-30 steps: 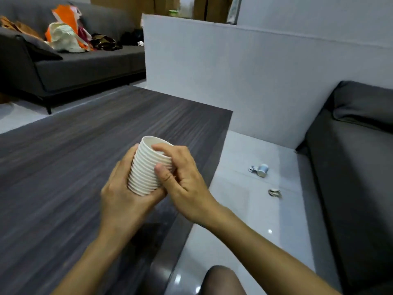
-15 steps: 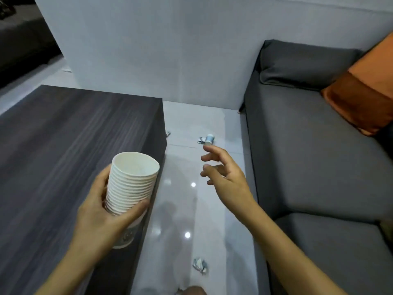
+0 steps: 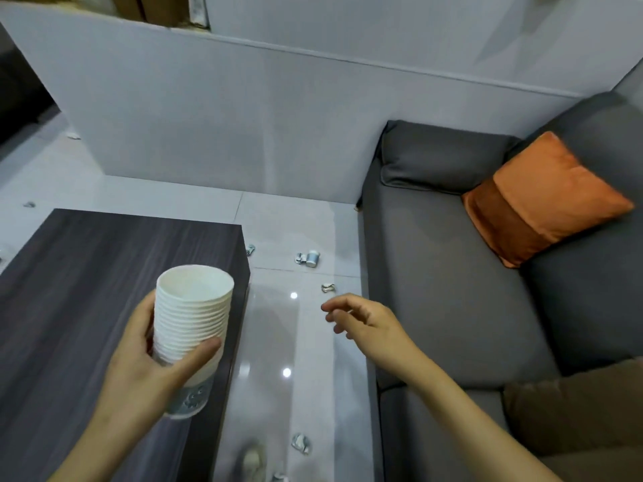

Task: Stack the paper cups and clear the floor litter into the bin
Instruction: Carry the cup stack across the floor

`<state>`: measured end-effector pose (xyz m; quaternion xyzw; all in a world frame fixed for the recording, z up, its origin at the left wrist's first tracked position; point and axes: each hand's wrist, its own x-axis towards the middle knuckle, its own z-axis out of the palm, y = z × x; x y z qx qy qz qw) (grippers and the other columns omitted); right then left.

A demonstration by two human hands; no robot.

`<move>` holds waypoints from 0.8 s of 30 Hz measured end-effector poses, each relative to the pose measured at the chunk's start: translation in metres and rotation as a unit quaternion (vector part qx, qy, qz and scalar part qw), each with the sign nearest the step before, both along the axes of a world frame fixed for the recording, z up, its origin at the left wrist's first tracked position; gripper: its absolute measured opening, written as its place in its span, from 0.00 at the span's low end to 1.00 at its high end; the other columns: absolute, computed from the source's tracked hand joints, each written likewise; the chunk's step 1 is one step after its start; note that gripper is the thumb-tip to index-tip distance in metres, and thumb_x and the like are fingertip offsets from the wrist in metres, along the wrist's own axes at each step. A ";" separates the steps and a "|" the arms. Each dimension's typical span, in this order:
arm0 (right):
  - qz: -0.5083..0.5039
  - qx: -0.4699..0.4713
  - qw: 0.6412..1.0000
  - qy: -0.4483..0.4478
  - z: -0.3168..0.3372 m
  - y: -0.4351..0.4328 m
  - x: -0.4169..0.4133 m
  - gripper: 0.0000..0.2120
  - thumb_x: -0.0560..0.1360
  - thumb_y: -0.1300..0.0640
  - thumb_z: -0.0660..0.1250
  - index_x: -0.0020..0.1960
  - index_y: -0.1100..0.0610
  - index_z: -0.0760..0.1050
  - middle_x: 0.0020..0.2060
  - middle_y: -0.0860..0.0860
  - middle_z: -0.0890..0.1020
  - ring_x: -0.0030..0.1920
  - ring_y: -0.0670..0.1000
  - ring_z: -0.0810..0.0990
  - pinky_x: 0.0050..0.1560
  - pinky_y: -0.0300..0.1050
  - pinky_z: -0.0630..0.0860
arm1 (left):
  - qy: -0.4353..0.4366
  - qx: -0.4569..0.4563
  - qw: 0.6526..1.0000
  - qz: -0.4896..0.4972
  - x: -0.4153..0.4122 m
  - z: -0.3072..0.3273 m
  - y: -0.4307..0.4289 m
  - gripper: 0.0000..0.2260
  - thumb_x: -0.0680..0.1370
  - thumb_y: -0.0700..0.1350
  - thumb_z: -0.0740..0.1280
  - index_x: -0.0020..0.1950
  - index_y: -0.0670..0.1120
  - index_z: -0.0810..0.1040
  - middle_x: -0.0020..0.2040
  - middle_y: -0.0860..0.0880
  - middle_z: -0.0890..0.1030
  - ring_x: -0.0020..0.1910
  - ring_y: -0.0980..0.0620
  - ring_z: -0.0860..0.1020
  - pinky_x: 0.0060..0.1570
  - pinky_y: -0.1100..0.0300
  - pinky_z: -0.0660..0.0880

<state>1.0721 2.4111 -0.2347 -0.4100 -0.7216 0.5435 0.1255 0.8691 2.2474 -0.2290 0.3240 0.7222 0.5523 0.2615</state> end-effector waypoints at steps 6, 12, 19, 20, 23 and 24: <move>0.061 0.019 0.997 -0.039 0.040 0.014 -0.055 0.07 0.77 0.55 0.60 0.50 0.45 0.76 0.46 0.41 0.78 0.43 0.42 0.77 0.41 0.27 0.70 | -0.009 -0.001 0.999 -0.045 -0.041 0.040 0.032 0.32 0.52 0.59 0.72 0.53 0.69 0.67 0.52 0.62 0.76 0.50 0.64 0.76 0.47 0.61 0.72; 0.033 0.037 0.998 -0.047 0.048 0.068 -0.097 0.08 0.77 0.55 0.60 0.51 0.48 0.77 0.42 0.39 0.77 0.43 0.43 0.76 0.40 0.30 0.68 | 0.003 0.005 0.998 -0.061 -0.087 0.047 0.088 0.30 0.53 0.60 0.71 0.53 0.70 0.67 0.53 0.62 0.76 0.52 0.60 0.76 0.48 0.59 0.73; 0.021 0.036 0.999 -0.036 0.037 0.156 -0.126 0.07 0.77 0.56 0.61 0.51 0.49 0.77 0.40 0.36 0.76 0.42 0.41 0.75 0.40 0.30 0.68 | 0.025 -0.022 0.996 -0.077 -0.114 0.041 0.187 0.34 0.53 0.62 0.72 0.57 0.69 0.65 0.57 0.58 0.76 0.57 0.53 0.76 0.58 0.48 0.73; 0.021 0.035 0.998 -0.038 0.034 0.170 -0.129 0.07 0.77 0.56 0.61 0.50 0.49 0.77 0.40 0.37 0.76 0.42 0.41 0.76 0.40 0.30 0.68 | 0.030 -0.026 0.996 -0.077 -0.116 0.039 0.201 0.35 0.53 0.62 0.71 0.58 0.68 0.65 0.58 0.57 0.76 0.57 0.51 0.75 0.59 0.47 0.73; 0.031 0.030 0.998 -0.050 0.023 0.226 -0.138 0.07 0.77 0.55 0.61 0.47 0.45 0.76 0.40 0.39 0.77 0.42 0.43 0.76 0.43 0.36 0.72 | 0.037 -0.029 0.996 -0.070 -0.122 0.028 0.258 0.37 0.53 0.62 0.70 0.61 0.64 0.63 0.54 0.61 0.74 0.56 0.52 0.75 0.56 0.52 0.72; 0.036 0.027 0.998 -0.054 0.019 0.246 -0.140 0.07 0.77 0.55 0.61 0.47 0.45 0.76 0.40 0.39 0.77 0.41 0.43 0.76 0.42 0.37 0.73 | 0.036 -0.027 0.997 -0.068 -0.124 0.025 0.278 0.38 0.53 0.62 0.70 0.61 0.63 0.63 0.53 0.62 0.74 0.55 0.52 0.74 0.54 0.54 0.72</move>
